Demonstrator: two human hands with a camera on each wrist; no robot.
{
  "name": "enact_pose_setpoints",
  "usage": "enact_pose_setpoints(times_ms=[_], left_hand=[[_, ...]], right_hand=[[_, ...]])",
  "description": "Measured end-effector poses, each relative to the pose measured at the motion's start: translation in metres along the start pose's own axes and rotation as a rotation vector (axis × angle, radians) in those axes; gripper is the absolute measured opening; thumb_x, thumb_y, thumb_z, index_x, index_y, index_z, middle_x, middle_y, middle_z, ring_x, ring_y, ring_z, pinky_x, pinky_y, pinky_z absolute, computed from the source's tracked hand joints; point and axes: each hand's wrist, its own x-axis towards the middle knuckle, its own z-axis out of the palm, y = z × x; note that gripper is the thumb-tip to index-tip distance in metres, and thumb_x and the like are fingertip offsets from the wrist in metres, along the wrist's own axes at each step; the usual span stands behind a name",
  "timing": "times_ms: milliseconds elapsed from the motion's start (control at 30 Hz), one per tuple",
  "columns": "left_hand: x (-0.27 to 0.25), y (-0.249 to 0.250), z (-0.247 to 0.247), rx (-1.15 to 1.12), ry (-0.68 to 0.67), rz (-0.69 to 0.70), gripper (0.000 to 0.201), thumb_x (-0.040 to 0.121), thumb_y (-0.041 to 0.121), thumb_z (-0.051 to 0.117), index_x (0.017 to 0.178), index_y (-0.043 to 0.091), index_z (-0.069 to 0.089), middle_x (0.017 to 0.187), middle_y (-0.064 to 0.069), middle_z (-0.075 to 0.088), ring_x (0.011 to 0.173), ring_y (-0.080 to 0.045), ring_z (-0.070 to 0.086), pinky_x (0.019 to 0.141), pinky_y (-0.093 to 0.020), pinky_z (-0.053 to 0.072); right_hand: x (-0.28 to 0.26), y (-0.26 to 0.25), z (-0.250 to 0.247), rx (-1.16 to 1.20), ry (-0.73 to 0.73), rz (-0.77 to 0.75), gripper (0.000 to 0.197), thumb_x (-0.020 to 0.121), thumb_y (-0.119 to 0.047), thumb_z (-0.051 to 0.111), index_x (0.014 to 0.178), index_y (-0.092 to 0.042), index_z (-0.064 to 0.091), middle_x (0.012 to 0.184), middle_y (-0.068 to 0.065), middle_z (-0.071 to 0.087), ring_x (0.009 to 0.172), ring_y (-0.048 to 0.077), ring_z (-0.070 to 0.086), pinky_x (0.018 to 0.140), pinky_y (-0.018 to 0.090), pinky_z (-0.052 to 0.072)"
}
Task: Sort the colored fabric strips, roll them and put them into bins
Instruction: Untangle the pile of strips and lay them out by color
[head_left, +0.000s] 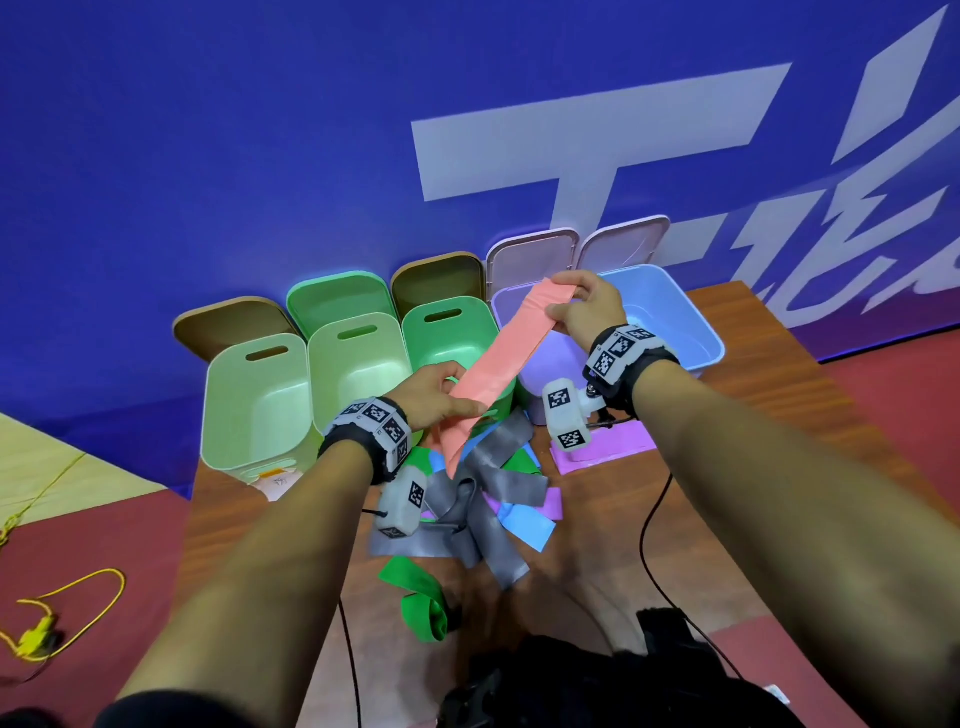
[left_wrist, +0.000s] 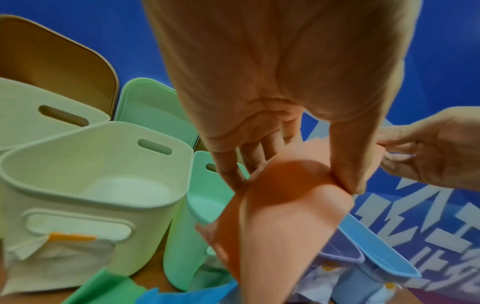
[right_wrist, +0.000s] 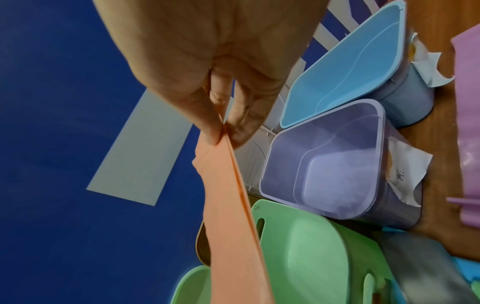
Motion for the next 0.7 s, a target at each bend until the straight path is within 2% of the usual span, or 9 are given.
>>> enact_pose_setpoints(times_ms=[133,200,400,467,600,667,700], left_hand=[[0.000,-0.003,-0.001,0.007,-0.004,-0.026,0.028,0.083,0.009,0.077,0.098,0.012,0.054,0.072,-0.006,0.068,0.052,-0.020,0.061,0.057,-0.031,0.050],[0.000,-0.002,-0.001,0.038,-0.014,-0.030,0.032,0.082,0.011,0.079,0.101,0.013,0.053,0.075,-0.007,0.067,0.056,-0.025,0.061,0.059,-0.034,0.051],[0.000,-0.006,-0.001,0.112,-0.055,-0.043,0.033,0.079,0.014,0.082,0.095,0.019,0.053,0.080,-0.011,0.067,0.058,-0.023,0.060,0.065,-0.038,0.051],[-0.001,-0.007,-0.002,0.105,-0.053,-0.037,0.031,0.082,0.016,0.080,0.096,0.017,0.052,0.080,-0.012,0.067,0.054,-0.021,0.060,0.060,-0.034,0.050],[-0.004,-0.009,-0.002,0.018,-0.057,-0.049,0.039,0.088,0.015,0.073,0.104,0.013,0.038,0.071,-0.023,0.063,0.040,-0.026,0.057,0.039,-0.026,0.043],[-0.005,-0.011,-0.002,-0.059,-0.082,-0.036,0.044,0.091,0.012,0.070,0.102,0.013,0.027,0.067,-0.028,0.053,0.034,-0.022,0.046,0.039,-0.027,0.037],[-0.006,-0.011,-0.002,-0.078,-0.085,-0.023,0.045,0.091,0.011,0.069,0.100,0.014,0.025,0.069,-0.028,0.049,0.037,-0.019,0.042,0.040,-0.026,0.035]], right_hand=[[0.001,0.004,-0.002,-0.013,0.021,-0.004,0.040,0.082,0.018,0.061,0.104,-0.015,0.064,0.119,0.023,0.063,0.101,0.038,0.067,0.074,0.036,0.061],[0.002,0.006,-0.003,-0.014,0.030,-0.003,0.040,0.082,0.018,0.061,0.104,-0.015,0.064,0.119,0.024,0.063,0.101,0.037,0.067,0.074,0.036,0.061],[0.008,0.004,-0.007,-0.005,0.044,0.007,0.041,0.081,0.017,0.061,0.104,-0.017,0.065,0.119,0.023,0.062,0.102,0.037,0.067,0.075,0.039,0.062],[0.008,0.002,-0.009,-0.005,0.044,0.006,0.041,0.081,0.017,0.061,0.104,-0.017,0.065,0.119,0.023,0.063,0.102,0.037,0.067,0.074,0.037,0.062],[0.009,0.003,-0.011,-0.005,0.059,0.010,0.040,0.082,0.017,0.060,0.102,-0.018,0.065,0.118,0.022,0.063,0.101,0.036,0.067,0.075,0.037,0.062],[0.010,0.003,-0.012,-0.006,0.065,0.014,0.040,0.082,0.016,0.060,0.105,-0.017,0.065,0.119,0.022,0.063,0.102,0.037,0.067,0.077,0.039,0.062],[0.010,0.003,-0.013,-0.008,0.067,0.016,0.040,0.082,0.016,0.060,0.106,-0.016,0.065,0.119,0.022,0.063,0.102,0.036,0.067,0.078,0.039,0.062]])
